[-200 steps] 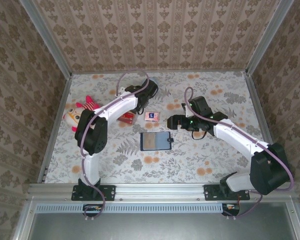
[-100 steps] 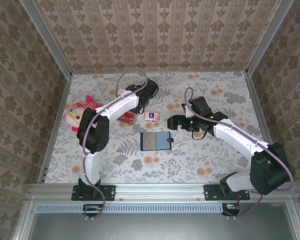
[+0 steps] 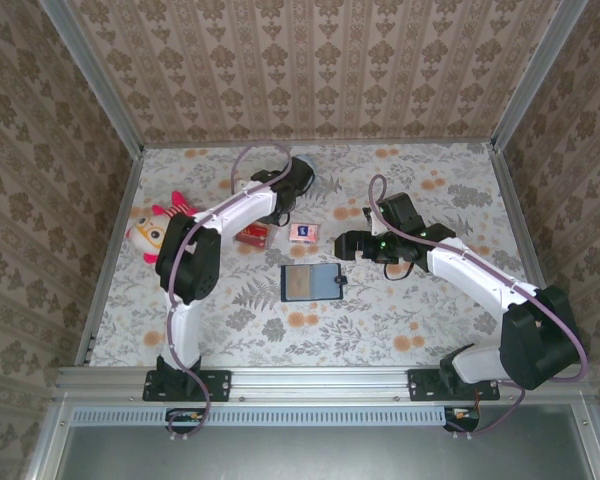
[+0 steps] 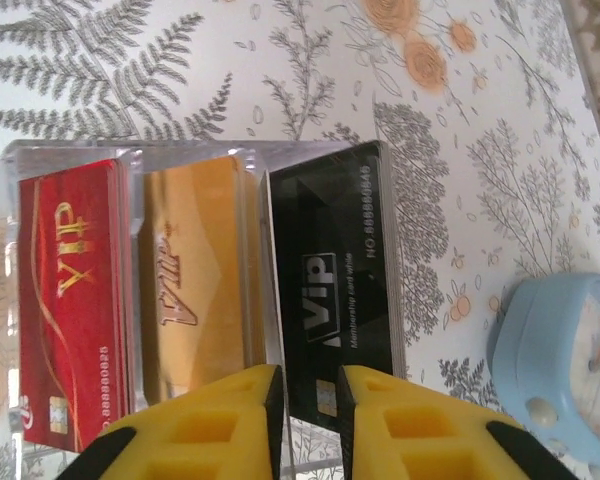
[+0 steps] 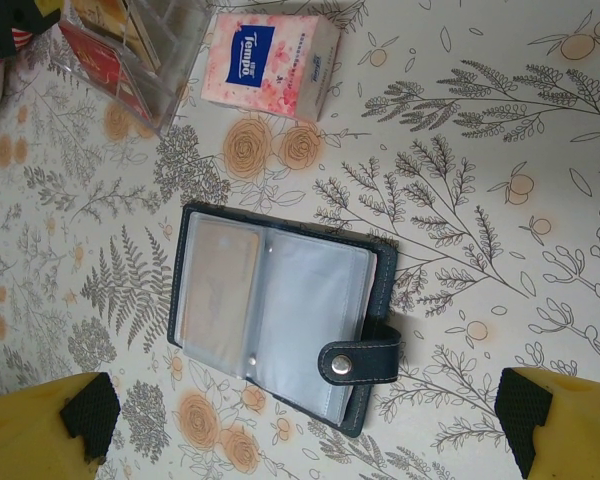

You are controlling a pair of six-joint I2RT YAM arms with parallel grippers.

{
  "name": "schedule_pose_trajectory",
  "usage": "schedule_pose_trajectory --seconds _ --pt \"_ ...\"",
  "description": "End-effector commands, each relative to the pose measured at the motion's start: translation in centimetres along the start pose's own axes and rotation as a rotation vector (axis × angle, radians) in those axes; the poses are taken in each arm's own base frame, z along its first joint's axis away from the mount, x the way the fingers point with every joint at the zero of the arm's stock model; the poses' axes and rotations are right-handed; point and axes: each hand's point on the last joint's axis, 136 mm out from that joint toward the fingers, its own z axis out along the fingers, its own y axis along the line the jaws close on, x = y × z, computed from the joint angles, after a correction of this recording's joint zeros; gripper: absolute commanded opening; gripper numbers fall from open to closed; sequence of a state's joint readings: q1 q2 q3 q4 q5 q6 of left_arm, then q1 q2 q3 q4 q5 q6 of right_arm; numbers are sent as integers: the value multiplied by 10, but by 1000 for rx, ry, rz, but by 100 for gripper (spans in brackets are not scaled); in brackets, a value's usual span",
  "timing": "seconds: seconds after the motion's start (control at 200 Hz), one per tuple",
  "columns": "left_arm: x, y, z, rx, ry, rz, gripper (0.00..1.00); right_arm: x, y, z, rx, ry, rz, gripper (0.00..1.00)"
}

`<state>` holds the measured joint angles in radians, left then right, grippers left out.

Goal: Take the credit cards out of the card holder

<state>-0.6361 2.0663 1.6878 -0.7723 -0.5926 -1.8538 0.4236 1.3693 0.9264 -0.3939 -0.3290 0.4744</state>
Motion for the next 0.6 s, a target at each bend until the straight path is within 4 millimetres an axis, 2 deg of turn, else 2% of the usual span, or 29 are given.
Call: schedule_pose_trajectory --seconds 0.0,0.24,0.4,0.425,0.595 --pt "-5 -3 -2 12 3 3 31 7 2 3 -10 39 10 100" --pt "-11 -20 -8 72 -2 59 35 5 5 2 -21 37 10 100" --pt "-4 -35 2 103 61 137 36 4 6 1 -27 34 13 100" --pt "-1 -36 4 103 76 150 36 8 2 8 -16 57 22 100" --pt "2 -38 7 107 95 201 38 8 3 9 -20 62 26 100"
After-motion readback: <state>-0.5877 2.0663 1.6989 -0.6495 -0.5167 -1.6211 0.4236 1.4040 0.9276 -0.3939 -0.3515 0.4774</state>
